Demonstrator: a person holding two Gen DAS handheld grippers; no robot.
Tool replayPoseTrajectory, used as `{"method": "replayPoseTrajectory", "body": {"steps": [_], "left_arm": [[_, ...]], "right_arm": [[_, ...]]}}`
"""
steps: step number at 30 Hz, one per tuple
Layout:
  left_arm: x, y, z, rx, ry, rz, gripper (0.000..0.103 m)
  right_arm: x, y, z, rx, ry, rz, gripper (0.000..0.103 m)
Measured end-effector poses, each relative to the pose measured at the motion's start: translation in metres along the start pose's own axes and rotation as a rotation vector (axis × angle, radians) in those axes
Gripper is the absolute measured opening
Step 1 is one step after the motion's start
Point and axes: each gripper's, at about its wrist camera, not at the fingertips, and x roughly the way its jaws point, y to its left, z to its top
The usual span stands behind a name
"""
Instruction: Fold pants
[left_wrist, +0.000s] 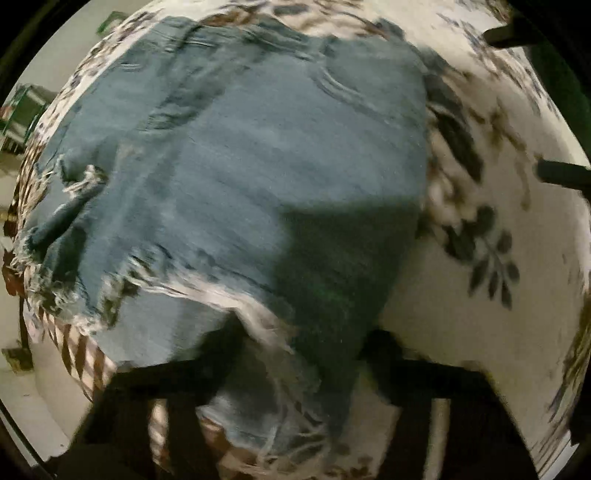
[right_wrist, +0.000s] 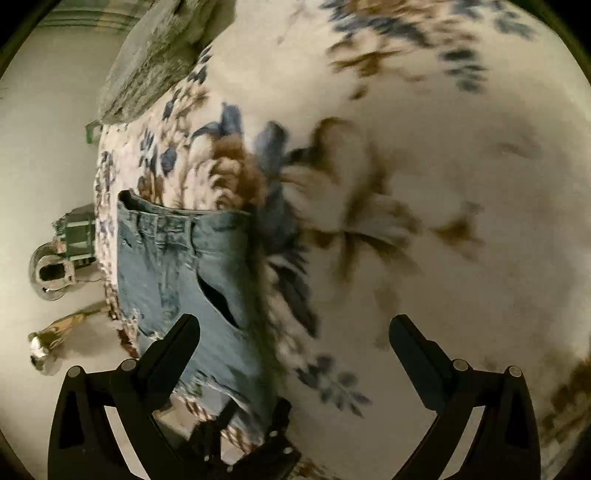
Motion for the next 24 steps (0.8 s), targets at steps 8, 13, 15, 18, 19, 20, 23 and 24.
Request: {"method": "replayPoseTrajectory", "body": {"steps": [8, 13, 15, 18, 19, 20, 23, 24], "left_arm": [[-0.049, 0.029, 0.001, 0.03, -0.088, -0.047, 0.008], [-0.107, 0.065, -0.008, 0.016, -0.116, -0.08, 0.007], [-0.122, 0.083, -0.009, -0.004, -0.132, -0.091, 0.006], [-0.14, 0.111, -0.007, -0.046, -0.183, -0.106, 0.006], [-0.144, 0.122, -0.005, -0.06, -0.201, -0.109, 0.006], [-0.156, 0.141, 0.003, -0.087, -0.216, -0.124, 0.006], [-0.141, 0.175, 0.036, -0.138, -0.239, -0.163, 0.006], [-0.142, 0.193, 0.049, -0.15, -0.248, -0.175, 0.006]], "right_arm": [[0.062, 0.055, 0.019, -0.058, 0.024, 0.025, 0.037], [0.04, 0.093, -0.001, -0.066, -0.046, -0.011, 0.011], [0.023, 0.115, -0.012, -0.084, -0.063, -0.011, 0.011], [0.0, 0.157, -0.027, -0.124, -0.086, -0.02, 0.01], [-0.005, 0.175, -0.03, -0.136, -0.094, -0.023, 0.01], [-0.008, 0.194, -0.031, -0.146, -0.101, -0.025, 0.01], [-0.009, 0.244, -0.025, -0.178, -0.108, -0.047, 0.01], [-0.005, 0.263, -0.02, -0.189, -0.115, -0.056, 0.01]]}}
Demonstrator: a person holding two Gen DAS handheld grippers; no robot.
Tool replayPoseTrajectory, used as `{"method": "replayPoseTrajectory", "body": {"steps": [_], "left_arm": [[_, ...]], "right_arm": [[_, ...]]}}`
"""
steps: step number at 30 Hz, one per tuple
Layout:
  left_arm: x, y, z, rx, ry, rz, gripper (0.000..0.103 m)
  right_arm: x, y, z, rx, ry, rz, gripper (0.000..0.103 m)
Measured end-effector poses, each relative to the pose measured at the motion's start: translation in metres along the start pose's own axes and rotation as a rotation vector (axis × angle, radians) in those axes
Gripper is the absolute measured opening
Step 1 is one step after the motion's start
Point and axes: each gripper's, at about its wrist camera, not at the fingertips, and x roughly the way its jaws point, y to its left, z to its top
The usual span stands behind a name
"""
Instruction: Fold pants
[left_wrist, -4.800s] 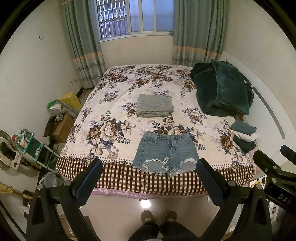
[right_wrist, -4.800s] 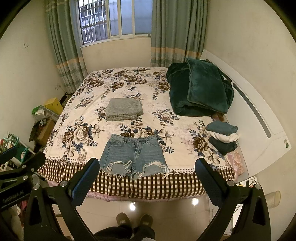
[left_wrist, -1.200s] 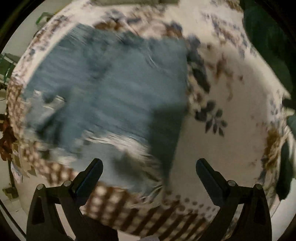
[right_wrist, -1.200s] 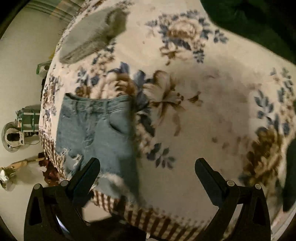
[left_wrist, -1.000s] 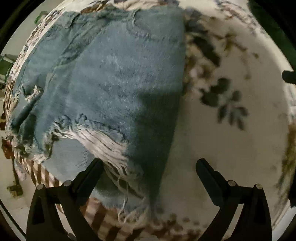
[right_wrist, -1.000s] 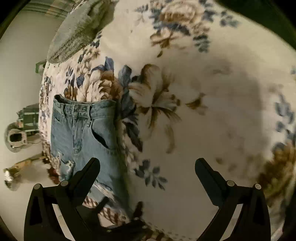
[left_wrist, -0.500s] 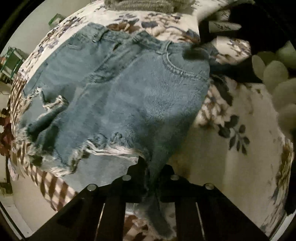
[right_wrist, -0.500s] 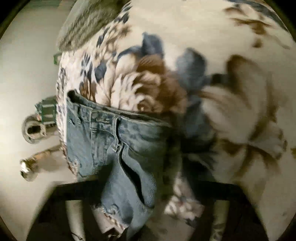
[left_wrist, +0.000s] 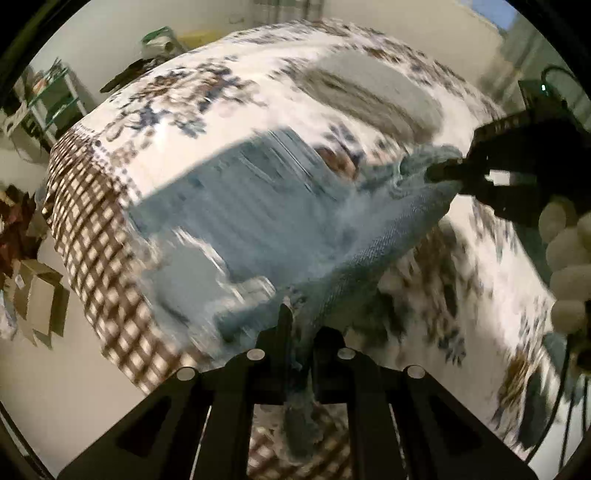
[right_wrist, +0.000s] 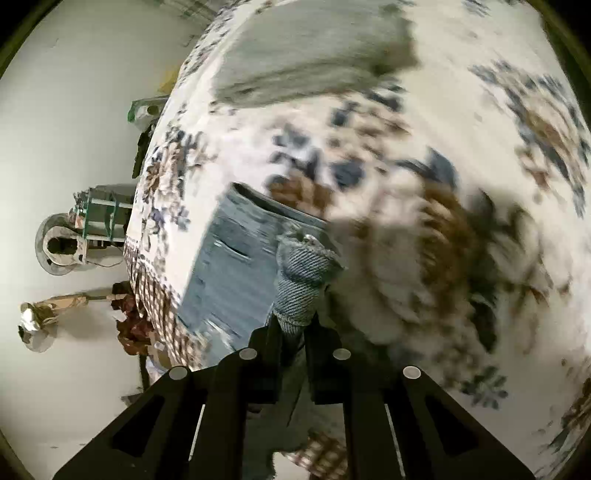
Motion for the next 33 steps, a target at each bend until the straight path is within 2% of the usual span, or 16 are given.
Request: {"method": "replayPoseTrajectory", "body": {"steps": [4, 9, 14, 17, 18, 19, 20, 21, 22, 23, 27, 30, 33], "left_arm": [[0.019, 0.046, 0.04, -0.046, -0.015, 0.006, 0.006], [0.067, 0.105, 0.078, -0.077, 0.029, 0.032, 0.006], [0.126, 0.157, 0.103, -0.112, 0.076, 0.063, 0.008], [0.142, 0.176, 0.108, -0.157, 0.102, 0.047, 0.01], [0.143, 0.18, 0.108, -0.177, 0.102, 0.035, 0.01], [0.141, 0.184, 0.107, -0.2, 0.096, 0.033, 0.024], [0.139, 0.187, 0.107, -0.217, 0.088, 0.041, 0.041], [0.134, 0.191, 0.106, -0.236, 0.076, 0.031, 0.052], [0.128, 0.194, 0.104, -0.26, 0.057, 0.011, 0.074], [0.119, 0.197, 0.1, -0.294, 0.031, 0.0, 0.081], [0.083, 0.191, 0.082, -0.389, -0.045, -0.001, 0.081], [0.061, 0.177, 0.054, -0.501, -0.05, -0.021, 0.081], [0.054, 0.15, 0.01, -0.654, 0.008, -0.076, 0.081]], "right_arm": [[0.035, 0.058, 0.027, -0.023, 0.012, -0.043, 0.01], [0.117, 0.116, 0.063, -0.065, 0.06, -0.16, 0.01], [0.177, 0.138, 0.088, -0.117, 0.095, -0.258, 0.01], [0.204, 0.139, 0.099, -0.107, 0.151, -0.262, 0.016], [0.207, 0.137, 0.102, -0.097, 0.158, -0.243, 0.025], [0.207, 0.137, 0.103, -0.092, 0.169, -0.21, 0.039], [0.207, 0.136, 0.103, -0.089, 0.183, -0.171, 0.047], [0.203, 0.135, 0.101, -0.089, 0.191, -0.138, 0.06], [0.195, 0.133, 0.098, -0.092, 0.191, -0.095, 0.065], [0.186, 0.13, 0.094, -0.097, 0.185, -0.062, 0.069], [0.142, 0.108, 0.071, -0.125, 0.131, -0.019, 0.098], [0.118, 0.08, 0.054, -0.142, 0.116, -0.04, 0.099], [0.107, 0.041, 0.037, -0.122, 0.149, -0.059, 0.099]]}}
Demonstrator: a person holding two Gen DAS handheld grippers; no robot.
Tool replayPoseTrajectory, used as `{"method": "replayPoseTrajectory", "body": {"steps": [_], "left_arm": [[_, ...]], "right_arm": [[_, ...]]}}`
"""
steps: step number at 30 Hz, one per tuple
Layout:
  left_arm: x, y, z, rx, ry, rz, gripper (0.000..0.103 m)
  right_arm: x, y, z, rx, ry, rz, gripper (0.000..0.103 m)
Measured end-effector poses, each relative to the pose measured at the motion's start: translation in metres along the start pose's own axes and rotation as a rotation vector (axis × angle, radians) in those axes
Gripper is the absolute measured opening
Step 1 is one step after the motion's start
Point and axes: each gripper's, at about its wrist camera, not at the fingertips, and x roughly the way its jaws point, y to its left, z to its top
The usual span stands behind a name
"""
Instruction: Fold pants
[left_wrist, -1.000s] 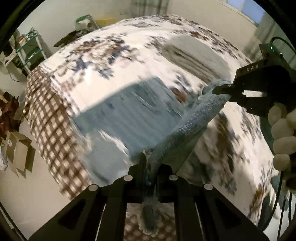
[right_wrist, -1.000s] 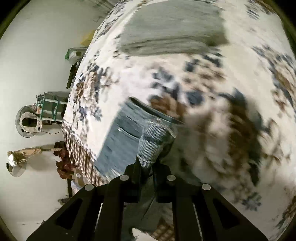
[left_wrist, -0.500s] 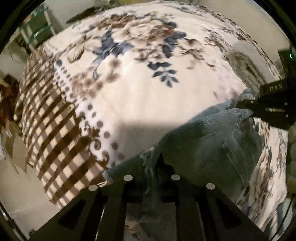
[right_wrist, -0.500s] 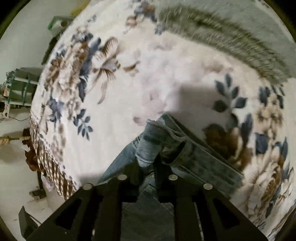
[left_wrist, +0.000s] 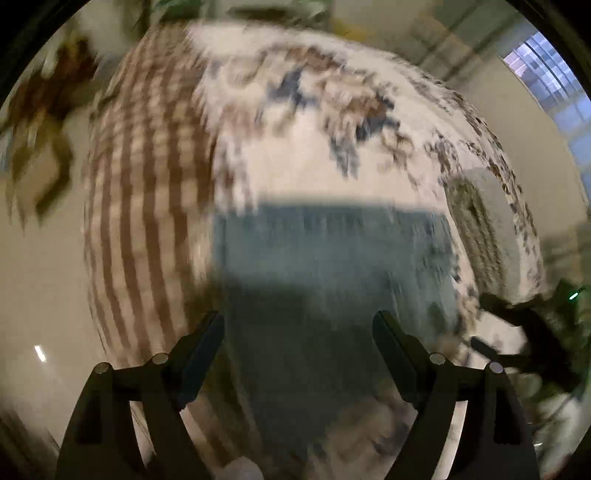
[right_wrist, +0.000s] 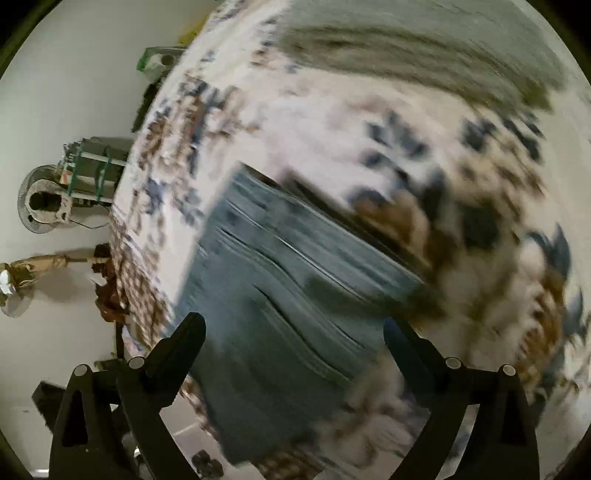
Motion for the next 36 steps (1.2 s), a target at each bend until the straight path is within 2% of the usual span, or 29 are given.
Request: {"method": "replayPoseTrajectory", "body": {"steps": [5, 7, 13, 16, 17, 18, 19, 20, 21, 22, 25, 30, 33, 34, 36], "left_arm": [[0.037, 0.005, -0.073, -0.276, 0.158, -0.066, 0.081], [0.053, 0.009, -0.086, -0.378, 0.172, -0.085, 0.081], [0.098, 0.027, -0.09, -0.63, 0.183, -0.155, 0.08], [0.111, 0.043, -0.08, -0.751, 0.153, -0.165, 0.08], [0.112, 0.051, -0.077, -0.809, 0.135, -0.179, 0.076], [0.112, 0.057, -0.075, -0.844, 0.12, -0.187, 0.071], [0.111, 0.061, -0.071, -0.864, 0.102, -0.188, 0.056], [0.107, 0.065, -0.066, -0.872, 0.081, -0.185, 0.039], [0.103, 0.066, -0.059, -0.858, 0.064, -0.181, 0.032], [0.1, 0.066, -0.052, -0.836, 0.056, -0.18, 0.027], [0.091, 0.058, -0.038, -0.741, 0.052, -0.179, 0.023], [0.064, 0.062, -0.028, -0.55, 0.046, -0.195, 0.022], [0.064, 0.07, -0.035, -0.467, 0.046, -0.224, 0.024], [0.069, 0.075, -0.034, -0.453, 0.056, -0.218, 0.026], [0.084, 0.088, -0.042, -0.475, 0.061, -0.257, 0.028]], "right_arm": [[0.011, -0.047, -0.02, 0.004, 0.044, -0.002, 0.099], [0.018, -0.056, -0.02, -0.001, 0.053, 0.023, 0.099], [0.061, -0.07, -0.008, 0.041, 0.08, 0.121, 0.099], [0.077, -0.074, 0.0, 0.087, 0.057, 0.203, 0.097], [0.08, -0.075, 0.002, 0.104, 0.033, 0.244, 0.094], [0.082, -0.075, 0.004, 0.116, 0.021, 0.259, 0.078], [0.086, -0.077, 0.006, 0.137, 0.016, 0.26, 0.06], [0.087, -0.079, 0.006, 0.151, 0.007, 0.262, 0.059], [0.087, -0.08, 0.004, 0.154, -0.008, 0.253, 0.05], [0.085, -0.081, 0.002, 0.151, -0.016, 0.245, 0.041], [0.071, -0.085, -0.011, 0.167, -0.046, 0.275, 0.029], [0.044, -0.087, -0.048, 0.199, -0.059, 0.296, 0.026], [0.041, -0.088, -0.068, 0.2, -0.033, 0.279, 0.027], [0.043, -0.091, -0.073, 0.192, -0.021, 0.27, 0.031], [0.053, -0.098, -0.078, 0.202, 0.011, 0.255, 0.042]]}}
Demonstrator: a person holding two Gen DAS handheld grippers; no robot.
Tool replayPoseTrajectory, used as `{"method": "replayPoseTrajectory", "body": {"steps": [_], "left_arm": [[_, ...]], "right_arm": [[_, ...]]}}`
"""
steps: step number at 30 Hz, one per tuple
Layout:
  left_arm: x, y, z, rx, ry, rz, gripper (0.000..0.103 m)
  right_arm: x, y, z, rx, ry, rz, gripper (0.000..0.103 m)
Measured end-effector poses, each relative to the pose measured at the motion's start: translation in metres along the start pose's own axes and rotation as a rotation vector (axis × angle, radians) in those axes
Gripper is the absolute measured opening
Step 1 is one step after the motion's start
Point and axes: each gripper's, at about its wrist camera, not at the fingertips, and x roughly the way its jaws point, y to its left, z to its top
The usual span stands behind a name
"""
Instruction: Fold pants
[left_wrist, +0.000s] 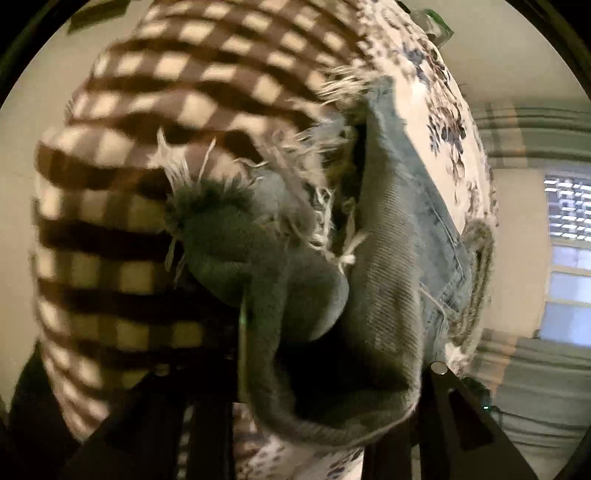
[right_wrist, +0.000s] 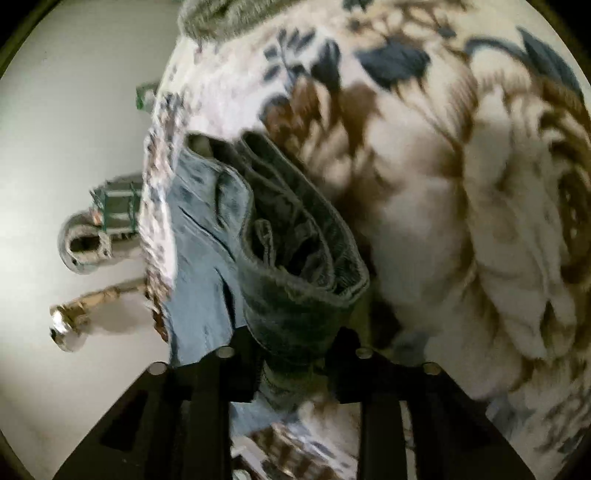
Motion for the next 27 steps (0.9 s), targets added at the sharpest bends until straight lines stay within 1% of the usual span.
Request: {"method": "replayPoseTrajectory", "body": {"steps": [1, 2, 3, 4, 5, 6, 9, 10, 11, 12, 13, 15, 16, 20, 22, 24, 25, 27], "left_arm": [[0.006, 0.007, 0.0, -0.025, 0.001, -0.027, 0.033], [0.01, 0.01, 0.0, -0.047, -0.001, -0.078, 0.041], [0.01, 0.018, -0.007, -0.064, -0.013, -0.124, 0.046], [0.012, 0.019, -0.007, -0.074, -0.028, -0.146, 0.053], [0.016, 0.02, -0.008, -0.089, -0.046, -0.173, 0.056], [0.017, 0.021, -0.008, -0.098, -0.059, -0.172, 0.056], [0.023, 0.021, -0.006, -0.141, -0.094, -0.163, 0.054], [0.023, 0.019, -0.005, -0.149, -0.111, -0.164, 0.053], [0.022, 0.014, -0.004, -0.145, -0.132, -0.154, 0.034], [0.021, 0.007, -0.003, -0.129, -0.147, -0.132, 0.024], [0.017, 0.001, -0.001, -0.105, -0.157, -0.125, 0.023], [0.008, -0.009, 0.0, -0.06, -0.165, -0.107, 0.02], [0.003, -0.017, 0.001, -0.031, -0.169, -0.104, 0.02], [-0.024, -0.059, 0.005, 0.067, -0.168, -0.08, 0.019], [-0.037, -0.075, 0.008, 0.101, -0.165, -0.089, 0.019], [-0.049, -0.109, 0.018, 0.162, -0.153, -0.088, 0.019], [-0.051, -0.118, 0.019, 0.183, -0.148, -0.092, 0.019], [-0.058, -0.148, 0.031, 0.232, -0.122, -0.105, 0.019]], "right_arm": [[0.005, -0.007, 0.0, 0.013, 0.013, 0.008, 0.051], [0.011, -0.012, 0.0, 0.029, 0.024, 0.038, 0.054], [0.016, -0.018, -0.001, 0.046, 0.03, 0.065, 0.06], [0.02, -0.021, -0.002, 0.054, 0.024, 0.094, 0.063], [0.023, -0.022, -0.001, 0.058, 0.019, 0.117, 0.065], [0.026, -0.022, 0.0, 0.059, 0.01, 0.13, 0.067], [0.033, -0.019, 0.002, 0.073, -0.023, 0.163, 0.068], [0.034, -0.017, 0.002, 0.079, -0.038, 0.167, 0.066], [0.035, -0.013, 0.002, 0.077, -0.06, 0.16, 0.059], [0.036, -0.009, 0.003, 0.075, -0.074, 0.149, 0.044], [0.036, -0.006, 0.002, 0.077, -0.085, 0.148, 0.033], [0.031, 0.002, -0.003, 0.093, -0.106, 0.149, 0.026], [0.026, 0.006, -0.006, 0.094, -0.114, 0.156, 0.024], [-0.002, 0.035, -0.013, 0.097, -0.142, 0.176, 0.021], [-0.018, 0.051, -0.015, 0.1, -0.152, 0.189, 0.021], [-0.041, 0.071, -0.014, 0.107, -0.169, 0.199, 0.021], [-0.05, 0.076, -0.015, 0.112, -0.177, 0.205, 0.02], [-0.073, 0.087, -0.013, 0.114, -0.201, 0.209, 0.02]]}}
